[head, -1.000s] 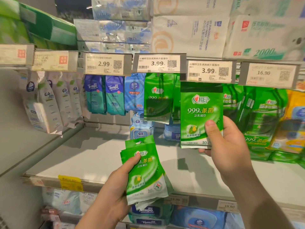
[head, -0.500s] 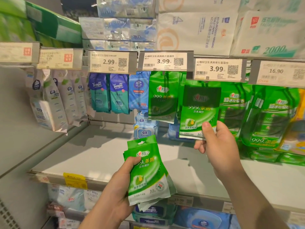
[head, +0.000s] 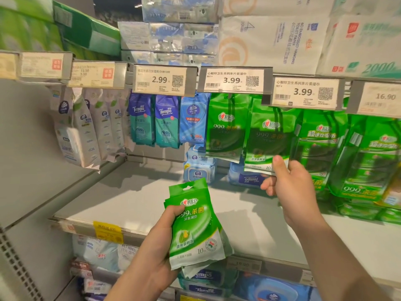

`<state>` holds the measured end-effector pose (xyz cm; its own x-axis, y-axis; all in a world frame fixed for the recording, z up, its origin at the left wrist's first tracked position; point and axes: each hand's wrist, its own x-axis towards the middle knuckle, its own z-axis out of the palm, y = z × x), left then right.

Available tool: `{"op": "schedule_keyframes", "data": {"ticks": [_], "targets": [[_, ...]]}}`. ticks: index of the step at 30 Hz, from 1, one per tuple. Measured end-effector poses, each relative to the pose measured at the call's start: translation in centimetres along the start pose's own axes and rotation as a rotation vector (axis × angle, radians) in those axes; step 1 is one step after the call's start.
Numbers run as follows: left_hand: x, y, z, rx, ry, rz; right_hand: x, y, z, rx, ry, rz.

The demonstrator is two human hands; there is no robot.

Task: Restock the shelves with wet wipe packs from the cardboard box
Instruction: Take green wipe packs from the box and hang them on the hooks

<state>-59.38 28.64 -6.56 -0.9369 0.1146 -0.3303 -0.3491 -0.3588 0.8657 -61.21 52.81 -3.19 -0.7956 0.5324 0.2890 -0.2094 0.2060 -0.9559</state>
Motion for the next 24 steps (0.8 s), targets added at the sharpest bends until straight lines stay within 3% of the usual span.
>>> {"op": "schedule_keyframes", "data": {"ticks": [2, 5, 9, 14, 19, 24], "targets": [[0.0, -0.3, 0.0, 0.086, -0.009, 0.019, 0.0, 0.7, -0.2, 0.068, -0.005, 0.052], [0.6, -0.4, 0.5, 0.012, -0.049, 0.028, -0.6, 1.7, -0.6, 0.137, -0.043, 0.226], [0.0, -0.9, 1.4, -0.118, 0.014, -0.076, -3.0, 2.8, -0.6, 0.035, -0.252, 0.392], [-0.3, -1.2, 2.6, -0.151, -0.088, -0.116, -7.8, 1.8, 0.1, -0.167, -0.562, 0.372], [-1.6, -2.7, 1.6, -0.157, -0.152, -0.172, -10.2, 0.6, 0.7, -0.361, -0.551, 0.262], [-1.5, -3.0, 1.2, -0.116, -0.139, -0.122, -10.5, 0.6, 0.8, -0.32, -0.611, 0.232]]}}
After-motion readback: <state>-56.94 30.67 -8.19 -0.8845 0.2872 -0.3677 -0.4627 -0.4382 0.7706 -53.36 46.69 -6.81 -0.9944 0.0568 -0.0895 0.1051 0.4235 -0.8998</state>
